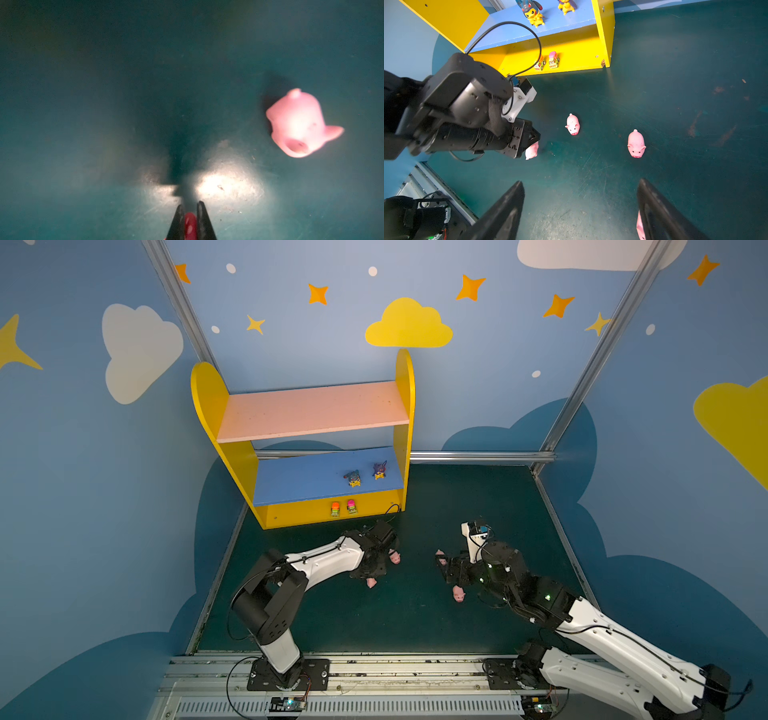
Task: Organize plastic toys on shelves
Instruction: Turn over the plastic toy at the bottom-center of the table.
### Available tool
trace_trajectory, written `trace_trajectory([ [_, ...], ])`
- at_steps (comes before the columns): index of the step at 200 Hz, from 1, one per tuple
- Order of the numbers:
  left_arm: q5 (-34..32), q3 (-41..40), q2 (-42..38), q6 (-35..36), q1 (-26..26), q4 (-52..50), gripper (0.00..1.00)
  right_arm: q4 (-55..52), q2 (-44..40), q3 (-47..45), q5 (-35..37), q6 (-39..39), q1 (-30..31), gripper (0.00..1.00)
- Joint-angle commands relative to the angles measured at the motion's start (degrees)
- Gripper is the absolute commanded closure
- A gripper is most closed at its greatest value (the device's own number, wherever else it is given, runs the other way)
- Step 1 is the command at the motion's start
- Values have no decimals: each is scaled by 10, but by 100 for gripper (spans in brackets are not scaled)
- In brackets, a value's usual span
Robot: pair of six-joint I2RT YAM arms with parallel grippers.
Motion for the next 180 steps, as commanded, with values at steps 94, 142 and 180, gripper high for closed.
trace_trajectory([
  [94, -155, 8, 71, 79, -157, -46, 82, -25, -53, 8, 30, 6, -2, 17],
  [142, -130, -4, 75, 48, -175, -19, 68, -34, -66, 4, 33, 10, -2, 16],
  [180, -132, -2, 71, 24, -184, -27, 60, -44, -75, 7, 38, 10, -1, 16],
])
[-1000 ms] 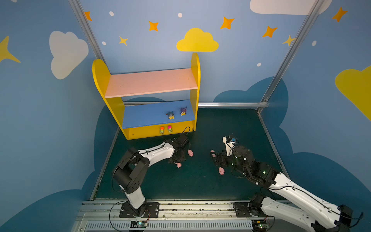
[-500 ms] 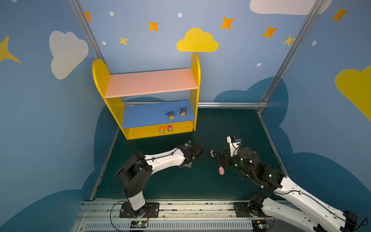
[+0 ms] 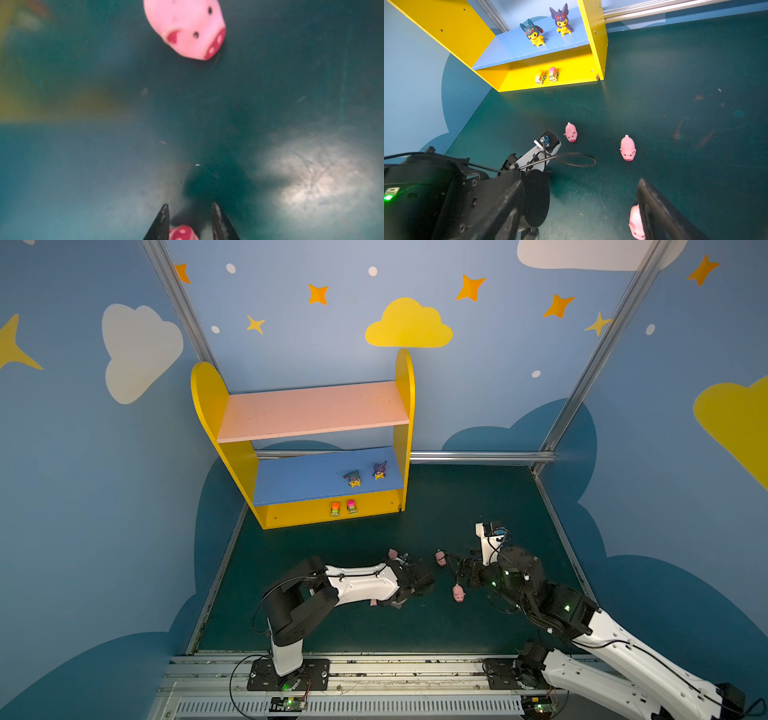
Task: Organize plastic toys on shelves
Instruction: Turn over the plastic toy at the bottom-center of the table.
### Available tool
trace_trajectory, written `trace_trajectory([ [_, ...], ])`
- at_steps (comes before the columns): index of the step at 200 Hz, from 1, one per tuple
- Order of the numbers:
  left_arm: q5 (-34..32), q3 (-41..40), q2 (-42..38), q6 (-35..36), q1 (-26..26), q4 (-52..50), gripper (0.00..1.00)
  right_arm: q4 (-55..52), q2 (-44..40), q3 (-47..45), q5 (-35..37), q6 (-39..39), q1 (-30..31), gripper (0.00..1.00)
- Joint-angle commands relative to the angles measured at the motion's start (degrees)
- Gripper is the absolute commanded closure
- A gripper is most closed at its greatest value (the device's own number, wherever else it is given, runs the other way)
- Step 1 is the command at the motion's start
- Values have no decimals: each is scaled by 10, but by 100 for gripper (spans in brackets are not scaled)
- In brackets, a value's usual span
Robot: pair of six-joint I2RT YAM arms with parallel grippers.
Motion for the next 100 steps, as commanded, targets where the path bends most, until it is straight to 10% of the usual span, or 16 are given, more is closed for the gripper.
trace_trajectory([
  [1, -2, -2, -3, -27, -6, -8, 60, -15, -8, 8, 11, 6, -1, 16],
  [100, -11, -108, -164, -191, -37, 5, 54, -16, -12, 10, 1, 9, 5, 17],
])
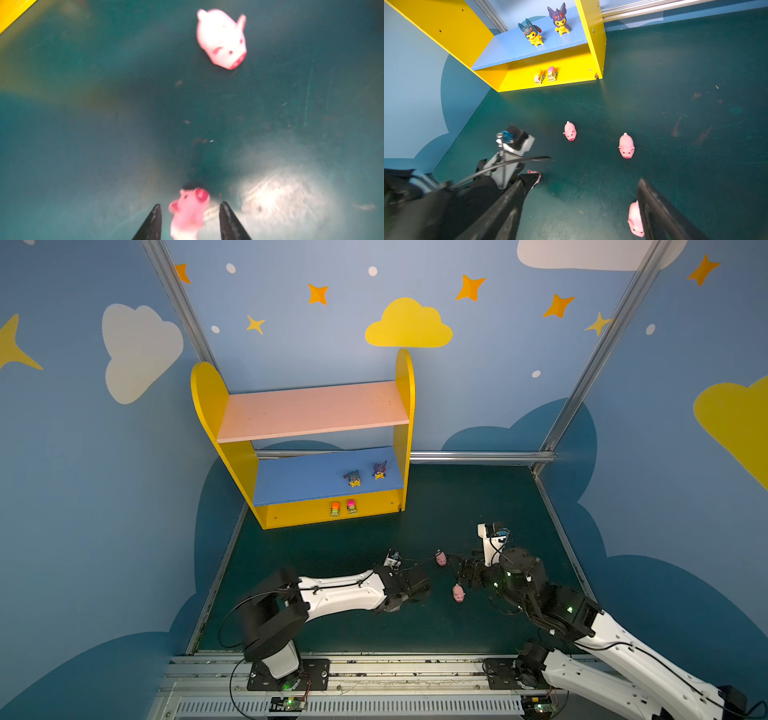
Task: Organize plastic toys on shelves
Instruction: Turn over the plastic toy at the bottom-center of the table, then rotate the plastic toy at the bottom-center of the table.
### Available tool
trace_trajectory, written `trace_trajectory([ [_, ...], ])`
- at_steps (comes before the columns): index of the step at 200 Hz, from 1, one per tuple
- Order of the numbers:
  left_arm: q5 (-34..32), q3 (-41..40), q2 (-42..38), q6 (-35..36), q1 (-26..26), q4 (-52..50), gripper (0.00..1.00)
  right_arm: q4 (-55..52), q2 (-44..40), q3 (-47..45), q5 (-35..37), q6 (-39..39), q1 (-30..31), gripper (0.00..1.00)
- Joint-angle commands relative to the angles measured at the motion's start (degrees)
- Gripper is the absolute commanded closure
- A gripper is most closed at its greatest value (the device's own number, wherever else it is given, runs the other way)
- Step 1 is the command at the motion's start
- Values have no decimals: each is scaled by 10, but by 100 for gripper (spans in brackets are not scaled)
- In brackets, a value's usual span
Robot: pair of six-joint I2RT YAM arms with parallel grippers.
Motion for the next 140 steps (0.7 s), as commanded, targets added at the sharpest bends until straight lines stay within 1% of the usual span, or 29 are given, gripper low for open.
trace_trajectory([
  [1, 5, -34, -24, -67, -10, 10, 54, -9, -9, 10, -1, 3, 5, 16],
  [23, 7, -63, -39, -86, -11, 35, 56, -10, -11, 11, 0, 4, 9, 16],
  [46, 8, -77, -31, -93, -11, 58, 63, -12, -11, 11, 1, 5, 18, 17],
  [72, 20, -74, -10, -94, -12, 78, 72, -13, -16, 9, 9, 7, 29, 17],
  [93, 23, -69, -1, -99, -22, 84, 78, -18, -22, 7, 19, 9, 39, 17],
  [117, 21, -61, 12, -111, -38, 80, 81, -24, -29, 5, 31, 9, 48, 17],
  [140, 16, -54, 29, -128, -60, 72, 81, -28, -35, 1, 36, 10, 54, 17],
])
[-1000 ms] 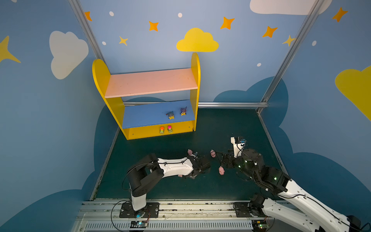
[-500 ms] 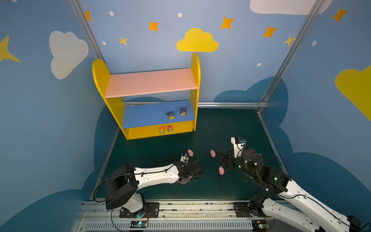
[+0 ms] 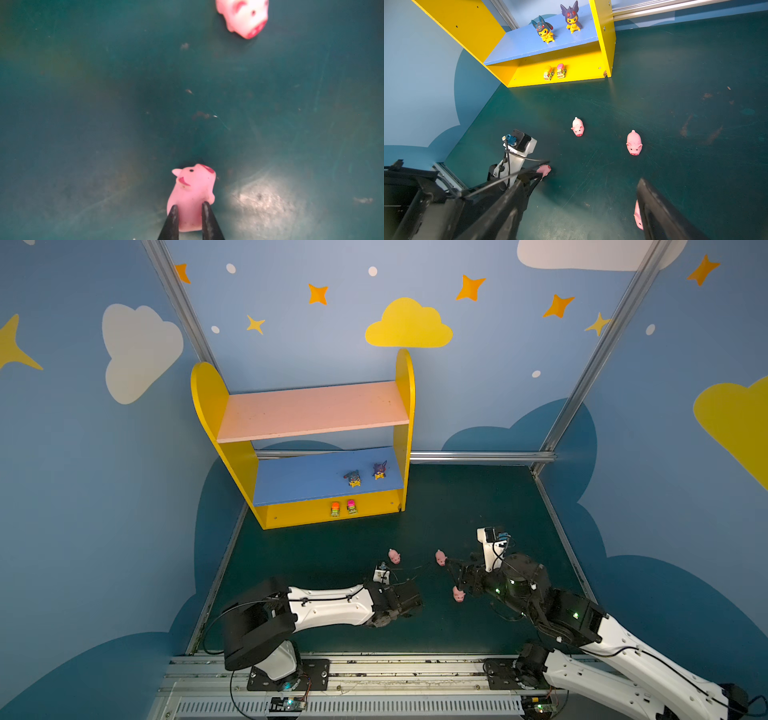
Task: Organize plastic toys on shelves
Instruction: Rotate the plastic toy at the bottom-center of the table.
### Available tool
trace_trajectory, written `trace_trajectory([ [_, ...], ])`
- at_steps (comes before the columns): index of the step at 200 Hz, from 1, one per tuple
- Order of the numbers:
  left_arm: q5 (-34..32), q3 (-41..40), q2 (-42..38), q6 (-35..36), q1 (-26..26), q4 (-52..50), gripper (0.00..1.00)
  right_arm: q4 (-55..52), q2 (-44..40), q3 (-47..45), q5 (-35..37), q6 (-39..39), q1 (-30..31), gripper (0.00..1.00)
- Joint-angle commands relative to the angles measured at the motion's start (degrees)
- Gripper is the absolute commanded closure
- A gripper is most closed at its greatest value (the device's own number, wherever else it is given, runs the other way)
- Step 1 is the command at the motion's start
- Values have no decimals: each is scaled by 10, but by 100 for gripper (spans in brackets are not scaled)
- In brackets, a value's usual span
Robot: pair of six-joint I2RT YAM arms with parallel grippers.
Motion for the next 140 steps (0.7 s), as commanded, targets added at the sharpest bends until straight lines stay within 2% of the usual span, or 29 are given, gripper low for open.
trace_trajectory([
  [1, 6, 11, 26, -26, -20, 2, 81, -11, -11, 1, 19, 5, 8, 17],
  [40, -9, 34, 49, -45, -52, -19, 80, -17, -23, -6, 24, 10, 18, 17],
  [140, -23, 45, 43, -76, -73, -54, 76, -38, -53, -2, 39, 5, 27, 16],
])
